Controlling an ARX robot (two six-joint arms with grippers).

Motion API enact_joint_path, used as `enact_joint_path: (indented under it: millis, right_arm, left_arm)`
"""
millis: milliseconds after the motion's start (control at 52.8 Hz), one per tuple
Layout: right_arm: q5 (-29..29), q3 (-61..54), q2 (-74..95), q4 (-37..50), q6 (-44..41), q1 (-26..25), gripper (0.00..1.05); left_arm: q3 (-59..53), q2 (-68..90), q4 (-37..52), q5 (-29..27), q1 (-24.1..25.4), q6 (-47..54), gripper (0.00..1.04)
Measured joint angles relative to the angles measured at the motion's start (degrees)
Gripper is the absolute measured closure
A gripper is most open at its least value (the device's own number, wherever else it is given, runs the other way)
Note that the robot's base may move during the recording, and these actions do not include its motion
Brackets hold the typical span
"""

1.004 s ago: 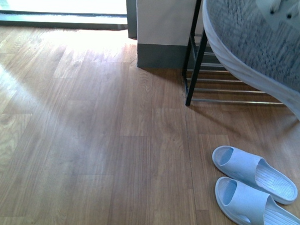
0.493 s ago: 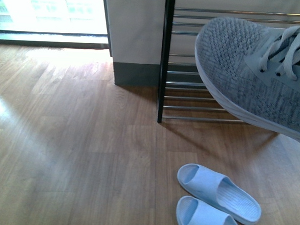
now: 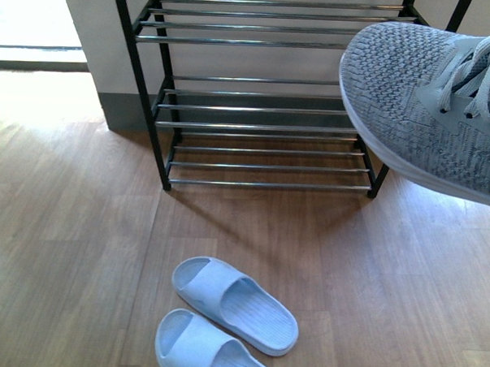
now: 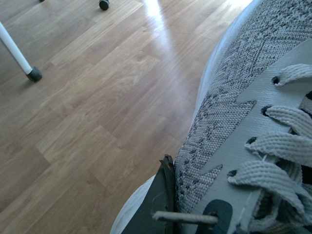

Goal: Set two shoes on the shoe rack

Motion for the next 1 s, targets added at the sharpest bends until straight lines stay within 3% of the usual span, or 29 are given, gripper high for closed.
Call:
enact_joint_path:
  millis: [1004]
  right_arm:
    - [-1.4,-0.1,0.1,0.0,0.0,0.3,1.03]
  left_arm:
    - [-0.1,0.0,0.0,0.0,0.2,0.0,1.03]
